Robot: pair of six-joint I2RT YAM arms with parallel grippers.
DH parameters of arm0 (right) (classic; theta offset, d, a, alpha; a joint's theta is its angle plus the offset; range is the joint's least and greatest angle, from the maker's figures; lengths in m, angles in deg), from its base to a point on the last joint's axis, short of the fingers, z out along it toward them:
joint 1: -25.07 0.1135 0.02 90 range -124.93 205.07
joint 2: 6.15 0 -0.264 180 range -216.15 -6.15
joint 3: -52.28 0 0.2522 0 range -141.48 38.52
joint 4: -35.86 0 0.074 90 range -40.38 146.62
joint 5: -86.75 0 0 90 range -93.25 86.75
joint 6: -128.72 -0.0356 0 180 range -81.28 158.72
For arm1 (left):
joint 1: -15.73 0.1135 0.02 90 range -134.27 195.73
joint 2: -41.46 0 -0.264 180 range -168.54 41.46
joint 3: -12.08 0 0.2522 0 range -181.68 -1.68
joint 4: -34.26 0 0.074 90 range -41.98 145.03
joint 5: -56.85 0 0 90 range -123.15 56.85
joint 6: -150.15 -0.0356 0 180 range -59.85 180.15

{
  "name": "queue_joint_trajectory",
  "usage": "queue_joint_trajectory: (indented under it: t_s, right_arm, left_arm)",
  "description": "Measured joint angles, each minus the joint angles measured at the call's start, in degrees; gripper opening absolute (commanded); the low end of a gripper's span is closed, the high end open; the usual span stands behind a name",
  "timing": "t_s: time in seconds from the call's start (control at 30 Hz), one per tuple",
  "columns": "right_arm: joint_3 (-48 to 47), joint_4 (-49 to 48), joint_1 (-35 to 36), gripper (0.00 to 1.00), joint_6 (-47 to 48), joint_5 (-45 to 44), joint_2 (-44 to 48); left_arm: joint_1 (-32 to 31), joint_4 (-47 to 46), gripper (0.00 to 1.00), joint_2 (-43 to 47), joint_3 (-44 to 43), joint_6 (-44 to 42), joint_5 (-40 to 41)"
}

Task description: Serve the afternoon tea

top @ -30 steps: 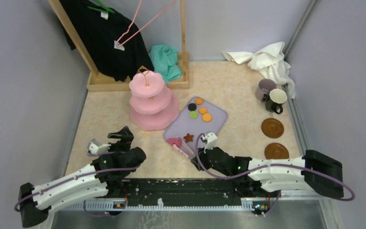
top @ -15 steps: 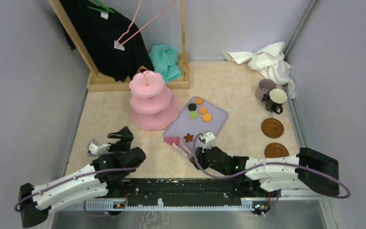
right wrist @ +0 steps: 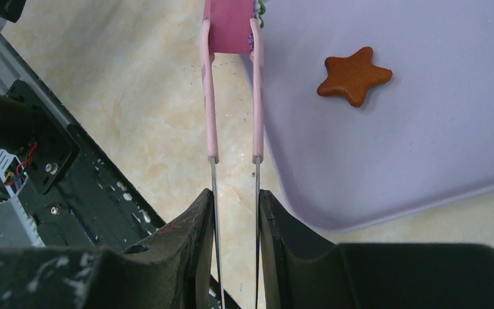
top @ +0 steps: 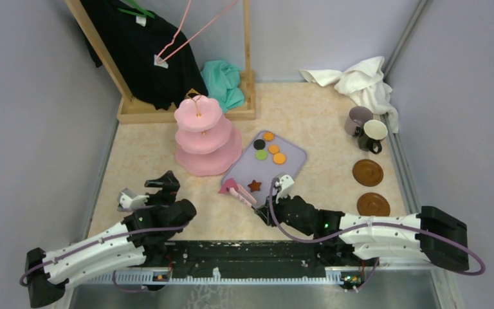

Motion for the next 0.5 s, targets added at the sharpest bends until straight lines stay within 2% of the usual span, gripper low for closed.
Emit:
queue_joint_trajectory:
  t_s: [0.5]
  right_arm:
    - [-6.51,2.73,0.00,0.01,4.35,-1.62,-2.25]
  left_arm:
    - [0.00,0.11,0.99,1.68,0.04,0.04,0.07]
